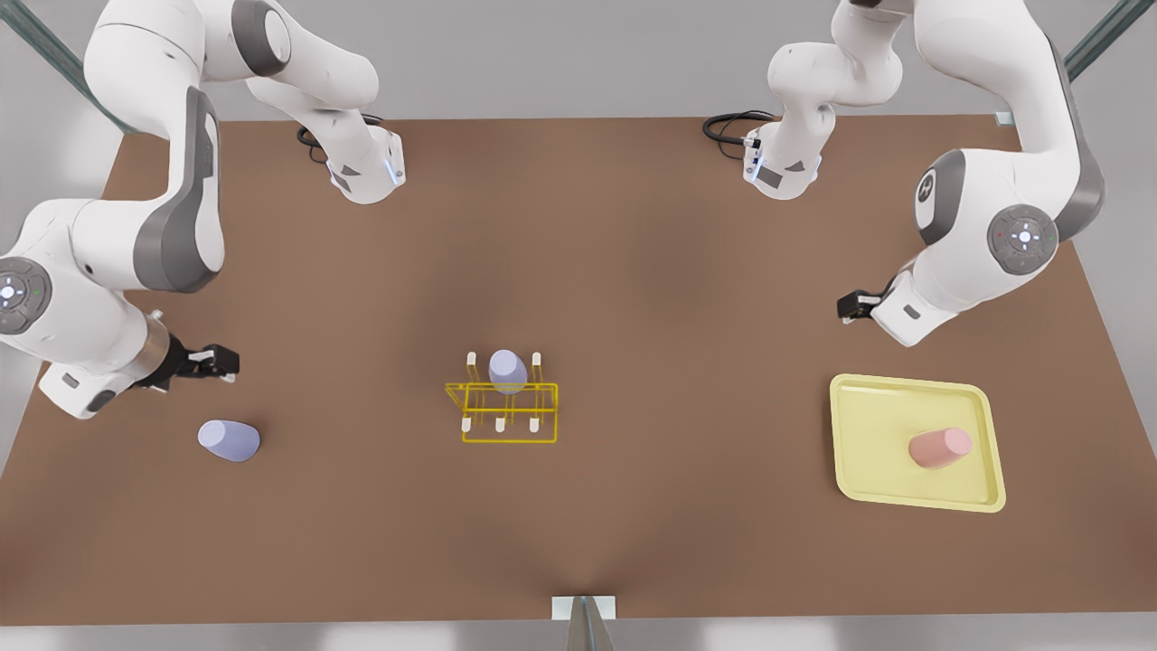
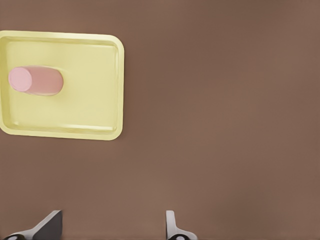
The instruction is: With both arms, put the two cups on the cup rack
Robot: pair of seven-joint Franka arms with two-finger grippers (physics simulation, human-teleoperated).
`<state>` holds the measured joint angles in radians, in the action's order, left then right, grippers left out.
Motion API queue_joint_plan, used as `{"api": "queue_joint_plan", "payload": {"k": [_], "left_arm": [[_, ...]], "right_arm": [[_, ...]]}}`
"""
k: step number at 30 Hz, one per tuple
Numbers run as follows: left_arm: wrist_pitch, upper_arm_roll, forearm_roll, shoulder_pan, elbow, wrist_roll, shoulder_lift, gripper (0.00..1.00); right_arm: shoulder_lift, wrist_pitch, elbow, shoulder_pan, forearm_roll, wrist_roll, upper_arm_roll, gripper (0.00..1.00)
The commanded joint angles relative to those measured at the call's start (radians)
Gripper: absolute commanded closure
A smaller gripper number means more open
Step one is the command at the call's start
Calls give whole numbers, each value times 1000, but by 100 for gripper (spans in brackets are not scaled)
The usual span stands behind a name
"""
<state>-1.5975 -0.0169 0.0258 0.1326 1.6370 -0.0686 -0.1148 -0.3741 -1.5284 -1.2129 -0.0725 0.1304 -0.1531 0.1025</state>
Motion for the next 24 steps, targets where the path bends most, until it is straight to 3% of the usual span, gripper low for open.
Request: {"api": "queue_joint_plan", "payload": {"k": [1, 6, 11, 13, 16, 21, 24], "left_arm": [[-15, 0, 2, 5, 0, -20, -5, 0], [-16, -5, -33, -1, -9, -76, -37, 0], [-298, -41, -24, -270, -101, 420, -275, 0], [-317, -24, -24, -309, -256, 460, -416, 0], [-375, -26, -26, -314, -309, 497, -493, 0], [-461, -26, -32, -314, -299, 497, -539, 0], [-509, -26, -30, -338, -299, 497, -572, 0]], "right_arm": [[3, 27, 0, 0, -3, -23, 0, 0], [-32, 30, -19, 2, 9, -65, -3, 0], [-229, -82, 4, -131, -37, -63, -24, 0], [-276, -134, 6, -181, -64, -63, -24, 0], [-324, -254, -10, -205, -63, -65, -26, 0], [-295, -585, -165, -221, -44, -111, -24, 0], [-210, -647, -324, -225, -52, -106, -24, 0]]}}
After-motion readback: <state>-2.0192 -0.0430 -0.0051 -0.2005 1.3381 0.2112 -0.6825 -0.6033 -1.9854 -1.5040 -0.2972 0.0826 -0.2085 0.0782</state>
